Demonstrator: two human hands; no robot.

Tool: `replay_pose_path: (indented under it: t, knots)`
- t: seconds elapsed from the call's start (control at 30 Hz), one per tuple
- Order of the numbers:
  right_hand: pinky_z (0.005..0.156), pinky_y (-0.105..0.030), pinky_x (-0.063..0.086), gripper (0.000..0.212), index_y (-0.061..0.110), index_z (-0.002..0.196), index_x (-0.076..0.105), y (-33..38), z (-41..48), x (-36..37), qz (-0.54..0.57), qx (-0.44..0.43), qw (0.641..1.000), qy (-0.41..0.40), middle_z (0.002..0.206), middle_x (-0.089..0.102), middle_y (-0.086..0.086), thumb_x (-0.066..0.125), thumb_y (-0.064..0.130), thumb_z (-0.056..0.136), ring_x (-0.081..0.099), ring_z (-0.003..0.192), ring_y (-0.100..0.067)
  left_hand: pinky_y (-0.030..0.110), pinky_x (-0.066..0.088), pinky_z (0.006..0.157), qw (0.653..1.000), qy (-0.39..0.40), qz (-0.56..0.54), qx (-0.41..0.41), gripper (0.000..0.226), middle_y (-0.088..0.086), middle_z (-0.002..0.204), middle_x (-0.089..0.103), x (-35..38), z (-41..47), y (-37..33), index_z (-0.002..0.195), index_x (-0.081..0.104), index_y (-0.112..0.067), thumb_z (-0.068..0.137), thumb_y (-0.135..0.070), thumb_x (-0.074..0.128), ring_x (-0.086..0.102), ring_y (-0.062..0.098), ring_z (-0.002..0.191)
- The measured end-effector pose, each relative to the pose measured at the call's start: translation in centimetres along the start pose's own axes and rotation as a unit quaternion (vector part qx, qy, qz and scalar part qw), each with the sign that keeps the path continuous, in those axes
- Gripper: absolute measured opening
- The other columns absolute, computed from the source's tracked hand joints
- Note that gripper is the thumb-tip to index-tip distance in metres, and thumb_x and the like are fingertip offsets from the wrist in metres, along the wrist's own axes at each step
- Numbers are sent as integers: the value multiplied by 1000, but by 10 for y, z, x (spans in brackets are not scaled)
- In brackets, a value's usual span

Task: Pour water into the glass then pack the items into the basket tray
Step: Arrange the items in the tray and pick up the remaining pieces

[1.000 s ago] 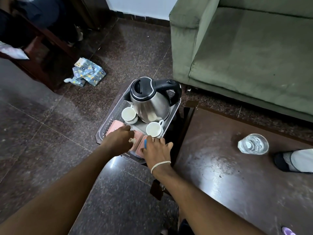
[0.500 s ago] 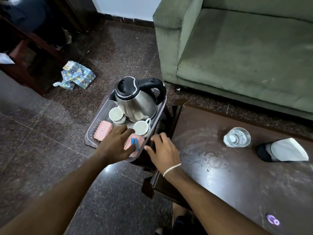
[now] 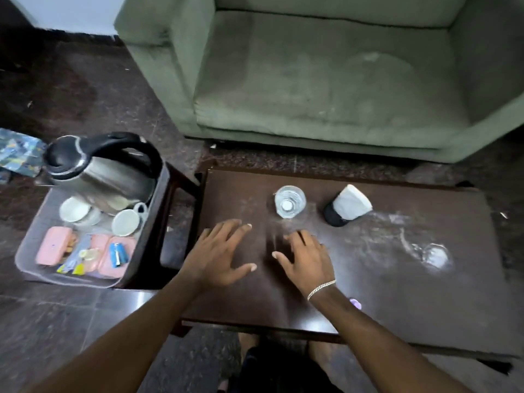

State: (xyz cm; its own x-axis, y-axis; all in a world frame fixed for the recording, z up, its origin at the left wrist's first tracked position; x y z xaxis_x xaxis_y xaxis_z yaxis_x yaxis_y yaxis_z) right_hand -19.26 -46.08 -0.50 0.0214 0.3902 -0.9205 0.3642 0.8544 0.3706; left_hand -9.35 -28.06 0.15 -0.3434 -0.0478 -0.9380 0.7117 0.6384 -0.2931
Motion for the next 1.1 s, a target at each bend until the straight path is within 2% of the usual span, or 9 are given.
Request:
replay_pose_path:
  t: [0.1,0.33,0.5,0.67,0.77,0.9,1.0,1.1]
  knots:
    - [81,-45,50,40,20,112,64,-60,-24,-9,-3,49,999,13,109,62,-2,67,51,86,61,100,-30,52,44,105,999,41,6,19,96,4,159,39,28,25,-51,157,33,-27,80,-80,52,39,25,145]
    - [82,-43,50,42,22,114,63,-155,-81,-1,-29,119,991,62,110,60,-1,69,50,84,60,101,-28,49,36,111,994,94,22,51,100,3,165,29,82,54,-125,162,19,-28,80,-81,46,28,24,152]
    - [85,-41,50,45,22,117,64,-185,-101,15,-26,130,984,116,109,60,-2,70,51,83,60,101,-28,54,35,113,990,131,19,48,102,3,162,30,108,52,-148,161,14,-29,79,-79,48,29,27,150]
    - [86,-35,48,52,27,119,60,-196,-112,40,-32,128,971,201,116,58,2,70,56,77,59,105,-24,53,38,106,989,143,11,44,101,2,155,36,129,43,-162,157,18,-28,75,-79,49,37,27,143]
    - [82,-32,47,47,26,122,58,-200,-115,54,-30,124,963,238,119,56,2,70,41,79,62,103,-27,54,40,103,989,142,5,46,100,2,153,38,136,41,-163,156,18,-28,75,-78,49,40,27,140]
    - [73,-32,45,27,19,113,59,-207,-112,58,-5,152,962,225,109,59,-4,58,21,87,65,95,-33,54,39,105,988,146,6,43,99,3,154,37,132,41,-153,157,18,-27,78,-79,47,39,27,141]
    - [67,-30,41,11,20,96,59,-197,-102,49,17,156,968,197,93,55,0,56,23,86,64,85,-31,53,39,106,990,136,9,37,98,2,153,36,118,38,-136,158,17,-26,80,-77,48,39,27,141]
    - [64,-28,41,6,24,90,62,-170,-80,34,54,147,974,163,86,51,5,60,26,85,63,77,-28,52,38,107,992,123,11,25,98,3,154,35,96,33,-112,160,14,-26,83,-77,47,36,26,144]
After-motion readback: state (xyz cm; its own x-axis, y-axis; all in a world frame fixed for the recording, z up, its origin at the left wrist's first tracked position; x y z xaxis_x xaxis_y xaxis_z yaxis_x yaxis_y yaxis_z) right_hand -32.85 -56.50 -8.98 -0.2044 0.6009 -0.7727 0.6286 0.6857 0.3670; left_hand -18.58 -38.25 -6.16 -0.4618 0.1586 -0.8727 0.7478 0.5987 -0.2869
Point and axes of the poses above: each hand's wrist, its own z-axis towards the middle knuckle, its own x-axis out of the palm, y = z × x, the point moved 7 cm from there along z, towards the middle knuckle
